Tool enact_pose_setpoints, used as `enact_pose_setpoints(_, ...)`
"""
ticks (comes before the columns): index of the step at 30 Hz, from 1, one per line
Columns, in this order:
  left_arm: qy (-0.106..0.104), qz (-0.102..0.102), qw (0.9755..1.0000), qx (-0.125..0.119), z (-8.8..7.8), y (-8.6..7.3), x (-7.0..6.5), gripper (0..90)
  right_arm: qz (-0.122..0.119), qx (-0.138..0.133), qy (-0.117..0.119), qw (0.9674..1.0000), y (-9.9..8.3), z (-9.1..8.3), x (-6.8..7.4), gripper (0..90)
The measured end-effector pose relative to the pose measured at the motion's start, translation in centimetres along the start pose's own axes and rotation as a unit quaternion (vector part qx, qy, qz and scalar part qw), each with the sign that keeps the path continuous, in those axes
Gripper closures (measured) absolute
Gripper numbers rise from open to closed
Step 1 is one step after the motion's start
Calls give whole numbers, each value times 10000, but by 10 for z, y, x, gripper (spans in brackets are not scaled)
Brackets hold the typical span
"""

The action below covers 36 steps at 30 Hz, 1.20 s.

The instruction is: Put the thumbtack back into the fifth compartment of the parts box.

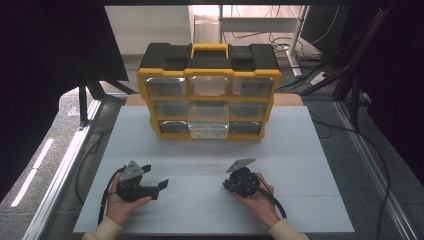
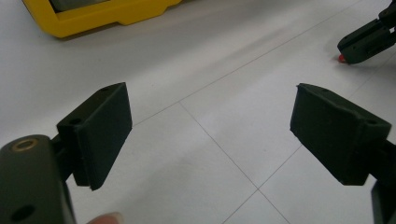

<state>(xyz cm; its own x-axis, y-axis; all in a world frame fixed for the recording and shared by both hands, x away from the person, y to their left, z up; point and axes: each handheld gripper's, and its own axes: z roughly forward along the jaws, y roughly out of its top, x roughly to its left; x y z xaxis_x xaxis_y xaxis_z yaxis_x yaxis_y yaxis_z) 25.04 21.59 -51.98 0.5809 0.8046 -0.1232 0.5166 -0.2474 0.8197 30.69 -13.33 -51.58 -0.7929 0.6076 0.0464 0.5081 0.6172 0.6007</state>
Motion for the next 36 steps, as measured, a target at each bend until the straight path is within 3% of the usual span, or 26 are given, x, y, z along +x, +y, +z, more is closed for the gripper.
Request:
enact_pose_setpoints(9,7,-3,10000,0,0,0,0,130,272,-367,197,9988,0,-15,-8,831)
enact_pose_setpoints(20,13,9,10000,-17,-1,0,0,130,493,-928,306,9940,2,-42,-18,831)
enact_pose_setpoints(29,9,-5,10000,-19,-1,1,0,129,479,-1459,303,9877,11,-70,-21,831)
enact_pose_setpoints(36,9,0,10000,-19,-1,1,0,130,491,-1649,246,9848,14,-82,-24,831)
